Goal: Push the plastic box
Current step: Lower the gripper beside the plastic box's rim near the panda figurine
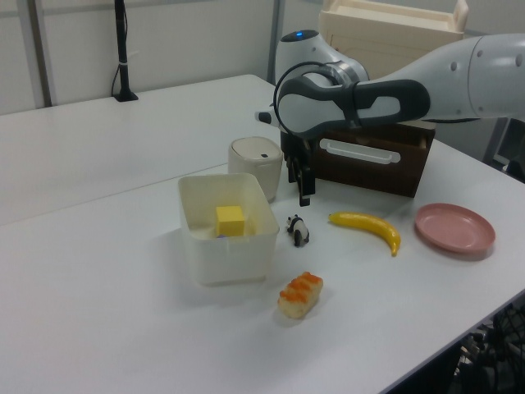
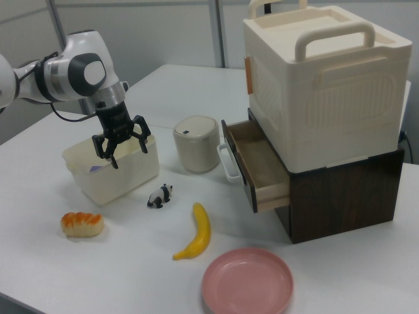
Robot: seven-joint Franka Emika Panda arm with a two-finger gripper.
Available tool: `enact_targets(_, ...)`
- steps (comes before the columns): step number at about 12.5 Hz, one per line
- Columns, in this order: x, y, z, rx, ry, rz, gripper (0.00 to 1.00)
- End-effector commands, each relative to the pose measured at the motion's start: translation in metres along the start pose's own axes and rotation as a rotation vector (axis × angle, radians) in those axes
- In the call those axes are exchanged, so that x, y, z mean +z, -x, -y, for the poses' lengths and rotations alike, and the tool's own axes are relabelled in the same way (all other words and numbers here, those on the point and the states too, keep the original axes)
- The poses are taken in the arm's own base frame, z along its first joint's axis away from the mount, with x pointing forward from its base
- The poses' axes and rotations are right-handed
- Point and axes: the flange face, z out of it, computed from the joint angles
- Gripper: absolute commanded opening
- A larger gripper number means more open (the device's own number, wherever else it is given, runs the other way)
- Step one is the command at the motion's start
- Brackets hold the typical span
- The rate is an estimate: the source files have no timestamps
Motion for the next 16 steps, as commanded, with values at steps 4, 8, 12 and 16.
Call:
enact_targets(4, 0.006, 0.005, -0.006, -0.009, 0.02, 0.002, 1.0)
enact_targets(8, 0.012, 0.003, -0.007, 0.002, 0.018, -0.001, 1.0)
enact_targets(12, 0.022, -0.001, -0.009, 0.035, 0.011, 0.001, 1.0)
enact_targets(16, 0.028, -0.019, -0.006, 0.074, 0.028, -0.015, 1.0)
